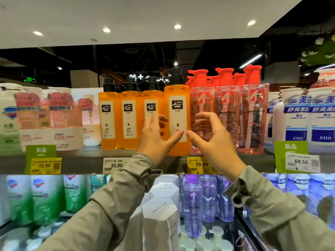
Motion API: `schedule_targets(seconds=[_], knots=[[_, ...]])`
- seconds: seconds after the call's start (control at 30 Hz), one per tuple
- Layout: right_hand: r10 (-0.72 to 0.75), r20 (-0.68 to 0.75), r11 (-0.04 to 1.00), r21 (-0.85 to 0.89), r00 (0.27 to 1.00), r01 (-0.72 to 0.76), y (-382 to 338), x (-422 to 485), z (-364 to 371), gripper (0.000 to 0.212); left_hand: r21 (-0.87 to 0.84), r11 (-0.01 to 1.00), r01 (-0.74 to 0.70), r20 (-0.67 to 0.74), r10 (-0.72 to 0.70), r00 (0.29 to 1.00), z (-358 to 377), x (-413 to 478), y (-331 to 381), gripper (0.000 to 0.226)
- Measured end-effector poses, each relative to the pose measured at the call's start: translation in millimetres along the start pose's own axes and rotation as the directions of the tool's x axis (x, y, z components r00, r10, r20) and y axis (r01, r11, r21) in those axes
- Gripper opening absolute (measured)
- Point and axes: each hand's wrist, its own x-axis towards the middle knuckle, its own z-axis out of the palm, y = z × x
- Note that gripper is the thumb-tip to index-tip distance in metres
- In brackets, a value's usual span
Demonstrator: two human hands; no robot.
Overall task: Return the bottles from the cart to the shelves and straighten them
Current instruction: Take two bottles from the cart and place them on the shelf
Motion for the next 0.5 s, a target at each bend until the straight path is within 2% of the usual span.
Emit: schedule_targets(seconds=[0.17, 0.27, 0.5], knots=[[-0.017, 0.072, 0.991, 0.137, 0.997, 0.007, -5, -17, 7, 0.039, -0.025, 0.996, 0.088, 0.044, -0.087, 0.995, -31, -30, 10, 0.037], [-0.006, 0.126, 0.975, 0.220, 0.992, -0.022, -11, -31, 17, 0.037, -0.004, 0.990, 0.144, 0.019, -0.144, 0.989, -57, -52, 13, 0.032], [-0.059, 0.230, 0.951, 0.310, 0.971, -0.015, -36, -68, 56, 0.033, 0.009, 0.977, 0.215, 0.005, -0.215, 0.977, -113, -104, 15, 0.024]])
